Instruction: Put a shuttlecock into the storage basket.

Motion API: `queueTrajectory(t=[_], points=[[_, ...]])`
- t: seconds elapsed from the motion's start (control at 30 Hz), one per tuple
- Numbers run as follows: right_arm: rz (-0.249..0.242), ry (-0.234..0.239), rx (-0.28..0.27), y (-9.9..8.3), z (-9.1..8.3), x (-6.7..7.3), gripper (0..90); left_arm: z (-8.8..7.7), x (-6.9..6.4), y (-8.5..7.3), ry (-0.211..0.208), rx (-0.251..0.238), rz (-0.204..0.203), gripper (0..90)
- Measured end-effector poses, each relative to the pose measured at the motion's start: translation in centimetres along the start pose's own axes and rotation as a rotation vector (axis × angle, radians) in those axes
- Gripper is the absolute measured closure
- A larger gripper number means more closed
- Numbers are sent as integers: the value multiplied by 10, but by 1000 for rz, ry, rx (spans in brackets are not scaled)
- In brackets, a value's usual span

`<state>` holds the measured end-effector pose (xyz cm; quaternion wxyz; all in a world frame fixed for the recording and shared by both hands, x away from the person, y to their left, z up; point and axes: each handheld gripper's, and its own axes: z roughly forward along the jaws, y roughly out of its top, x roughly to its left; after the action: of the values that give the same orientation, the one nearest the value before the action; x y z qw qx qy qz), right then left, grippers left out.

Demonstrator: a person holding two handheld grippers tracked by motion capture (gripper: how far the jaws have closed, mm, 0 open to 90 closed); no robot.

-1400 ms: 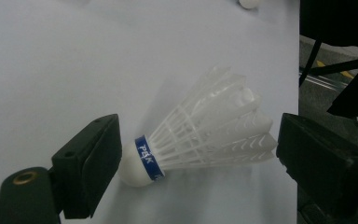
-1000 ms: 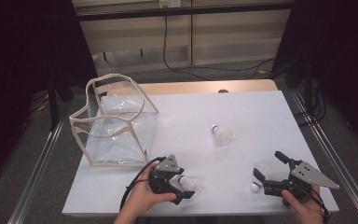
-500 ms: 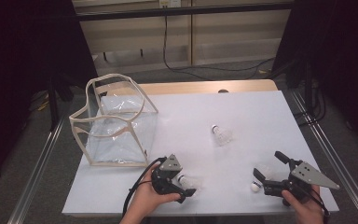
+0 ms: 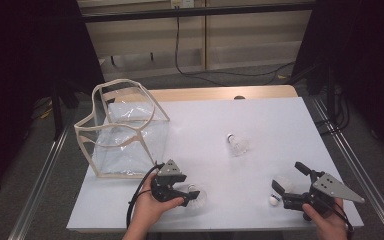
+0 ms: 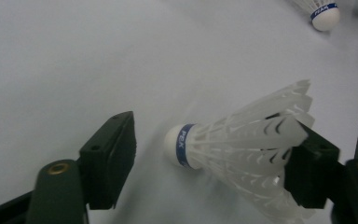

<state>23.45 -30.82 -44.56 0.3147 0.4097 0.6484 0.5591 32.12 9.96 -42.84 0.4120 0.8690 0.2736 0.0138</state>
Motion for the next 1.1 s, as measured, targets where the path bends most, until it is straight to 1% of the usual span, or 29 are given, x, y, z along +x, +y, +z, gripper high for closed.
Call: queueTrajectory(t=[0.07,0.1,0.13,0.17,0.23,0.3,0.33,0.37,0.47,0.5,0.53,0.57,0.67,0.7,0.8,0.87,0.93,1.0,1.07,1.1], points=[[0,0,0,0,0,0,7,-3,2,0,10,-6,-17,331],[0,0,0,0,0,0,7,-3,2,0,10,-6,-17,353],[0,0,0,0,0,0,7,-5,4,-1,21,-12,-31,366],[0,0,0,0,0,0,7,-6,5,-1,23,-15,-40,382],[0,0,0,0,0,0,7,-10,6,-1,31,-27,-50,425],[-1,1,0,0,0,0,7,-13,7,-1,37,-35,-50,456],[-1,1,0,0,0,0,7,-13,7,-1,37,-35,-50,478],[0,1,-1,0,0,0,7,-16,7,-1,39,-38,-52,512],[0,1,-1,0,0,0,7,-19,7,-1,47,-37,-56,556],[0,2,-1,0,0,0,7,-21,7,-1,49,-30,-44,564],[0,2,-1,0,0,0,7,-21,7,-1,49,-30,-44,574],[0,2,-1,0,0,0,7,-22,6,-1,43,-21,-35,588],[1,1,-2,0,0,0,7,-23,5,-1,40,-13,-29,641],[3,1,-1,0,0,0,7,-24,5,-1,39,-6,-29,641],[2,1,-1,0,0,0,7,-23,6,-2,40,-8,-36,660],[2,1,-2,0,0,0,7,-23,6,-2,43,-5,-30,669],[2,0,-3,0,0,0,7,-22,6,-3,35,7,-22,678],[2,-1,-2,0,0,-1,7,-20,5,-3,45,4,-14,662],[5,-2,-4,0,0,-1,7,-18,5,-3,27,20,-3,676],[6,-1,-4,0,0,-1,7,-17,5,-3,36,27,4,687]])
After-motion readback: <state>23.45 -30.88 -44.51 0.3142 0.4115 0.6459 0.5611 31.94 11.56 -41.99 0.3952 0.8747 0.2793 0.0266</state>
